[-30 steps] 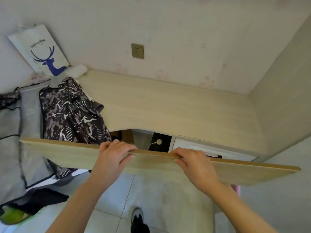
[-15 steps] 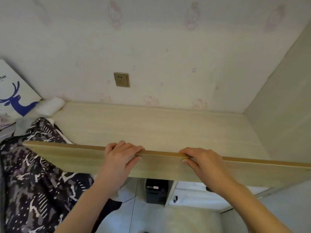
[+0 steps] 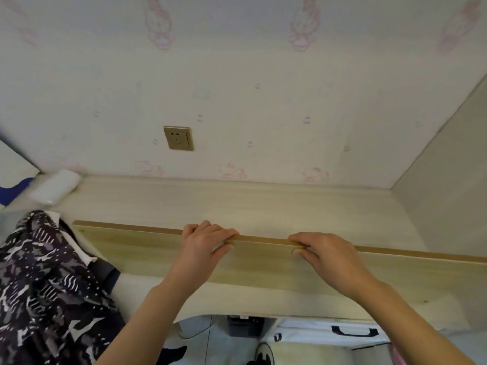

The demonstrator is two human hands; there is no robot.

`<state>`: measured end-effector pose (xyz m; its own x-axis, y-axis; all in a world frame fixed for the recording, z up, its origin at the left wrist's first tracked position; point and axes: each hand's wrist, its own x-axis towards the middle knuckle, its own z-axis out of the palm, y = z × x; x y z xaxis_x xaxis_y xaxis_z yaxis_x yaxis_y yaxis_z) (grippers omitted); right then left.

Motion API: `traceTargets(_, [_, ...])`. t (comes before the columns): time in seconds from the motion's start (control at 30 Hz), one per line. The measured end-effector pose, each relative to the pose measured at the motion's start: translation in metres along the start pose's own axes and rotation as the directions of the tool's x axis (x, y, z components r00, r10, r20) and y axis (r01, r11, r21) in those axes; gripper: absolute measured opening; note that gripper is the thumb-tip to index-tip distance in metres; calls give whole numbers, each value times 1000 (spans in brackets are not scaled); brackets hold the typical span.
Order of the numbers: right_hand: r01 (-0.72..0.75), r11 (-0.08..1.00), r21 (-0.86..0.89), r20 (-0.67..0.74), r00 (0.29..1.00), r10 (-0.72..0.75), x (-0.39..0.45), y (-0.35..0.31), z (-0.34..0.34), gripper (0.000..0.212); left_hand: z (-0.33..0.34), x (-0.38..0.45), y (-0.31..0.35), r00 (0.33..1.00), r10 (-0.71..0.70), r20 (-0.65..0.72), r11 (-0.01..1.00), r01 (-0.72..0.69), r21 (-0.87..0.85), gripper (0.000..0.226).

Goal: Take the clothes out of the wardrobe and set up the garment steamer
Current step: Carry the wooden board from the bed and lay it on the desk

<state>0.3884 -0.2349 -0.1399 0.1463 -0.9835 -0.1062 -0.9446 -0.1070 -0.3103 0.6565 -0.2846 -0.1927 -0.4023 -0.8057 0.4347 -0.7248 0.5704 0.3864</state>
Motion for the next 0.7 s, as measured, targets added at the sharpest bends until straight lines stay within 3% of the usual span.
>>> traceTargets(0.23, [39,999,-1,61,997,-39,43,27,5,30,30,25,-20,995,-89,39,996,90,-19,24])
traceTargets(0.5, [99,995,30,87,991,-101,90,43,5,31,37,50,-34,983,-169,74,986,169,0,32])
traceTargets(0.6, [100,994,38,97,990,-104,104,47,5,30,39,57,-38,976,-185,115,983,181,44,29])
traceTargets(0.7, [105,993,57,115,987,-111,116,50,5,26,44,60,-41,981,-185,54,975,176,138,41])
